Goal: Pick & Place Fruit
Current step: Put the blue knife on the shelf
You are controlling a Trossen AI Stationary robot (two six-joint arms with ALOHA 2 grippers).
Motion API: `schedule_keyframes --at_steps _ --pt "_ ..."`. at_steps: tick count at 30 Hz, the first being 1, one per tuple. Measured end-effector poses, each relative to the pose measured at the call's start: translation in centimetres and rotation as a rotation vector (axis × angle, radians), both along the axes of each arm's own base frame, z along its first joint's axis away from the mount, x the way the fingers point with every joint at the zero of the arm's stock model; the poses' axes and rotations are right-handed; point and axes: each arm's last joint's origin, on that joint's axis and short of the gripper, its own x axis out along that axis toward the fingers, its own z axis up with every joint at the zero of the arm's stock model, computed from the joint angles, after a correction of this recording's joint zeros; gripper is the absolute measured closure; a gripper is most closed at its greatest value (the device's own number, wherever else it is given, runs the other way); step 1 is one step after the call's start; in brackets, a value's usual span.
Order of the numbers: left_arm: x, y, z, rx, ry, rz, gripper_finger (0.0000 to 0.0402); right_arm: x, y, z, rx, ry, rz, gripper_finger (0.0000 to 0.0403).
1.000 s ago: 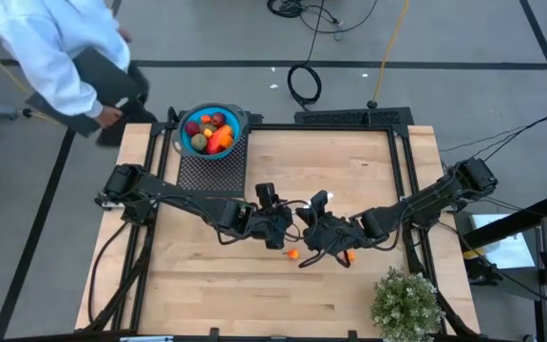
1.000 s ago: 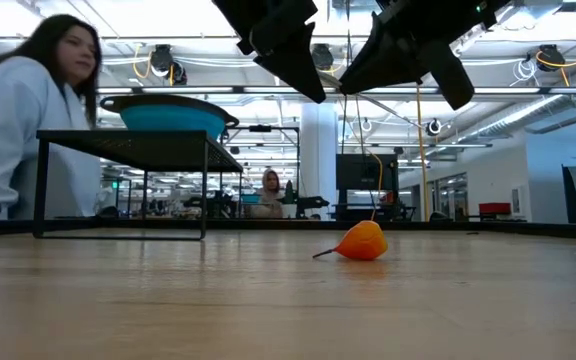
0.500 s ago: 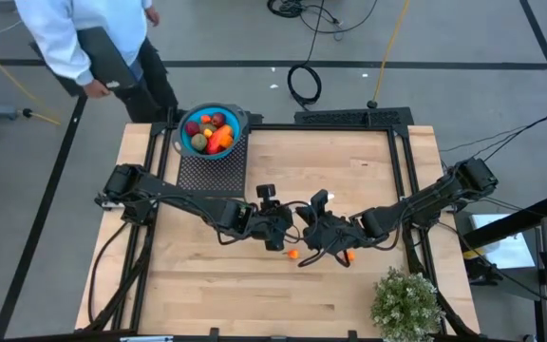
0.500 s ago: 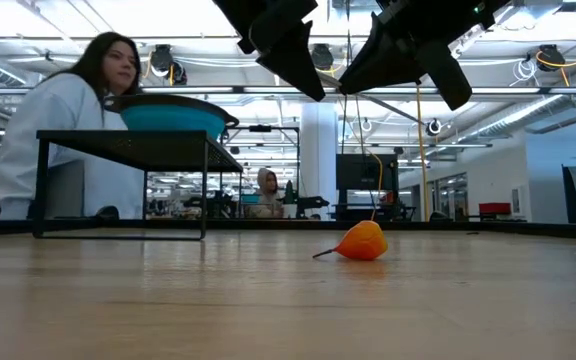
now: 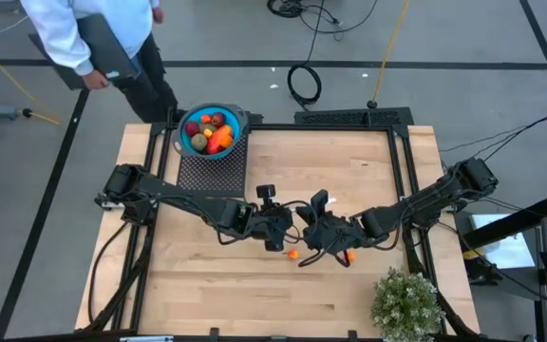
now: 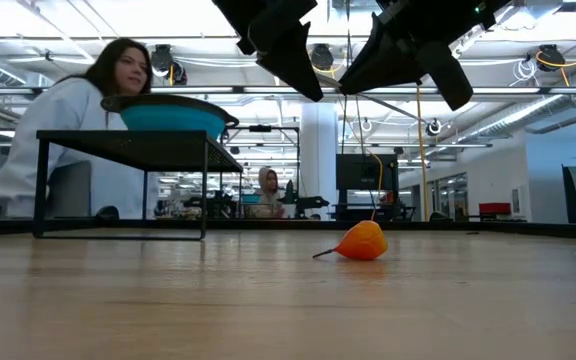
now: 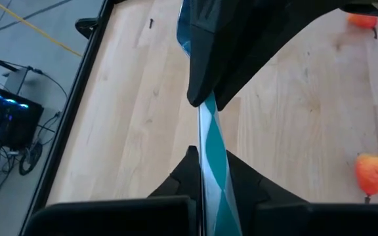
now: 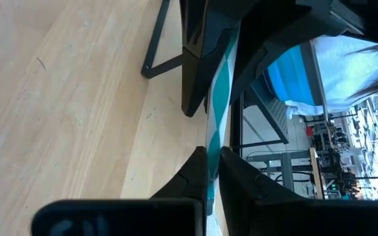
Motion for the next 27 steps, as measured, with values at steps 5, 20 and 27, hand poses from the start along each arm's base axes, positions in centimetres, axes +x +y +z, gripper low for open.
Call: schedule_keyframes --at_steps 5,20,27 --pt "-0.1 -0.3 0.0 0.007 0.006 -0.015 0.0379 0.0 0.0 0.0 -0.002 0.003 0.004 0.0377" --pt "-1.1 -1.0 -0.6 -0.033 0.071 0.03 0.0379 -0.8 0.0 0.9 0.019 -0.011 0.0 0.025" --pt "-1.7 -1.2 -0.5 -0.041 0.095 0.048 0.0365 -3.2 -0.7 2.6 0.128 -0.029 -0.062 0.023"
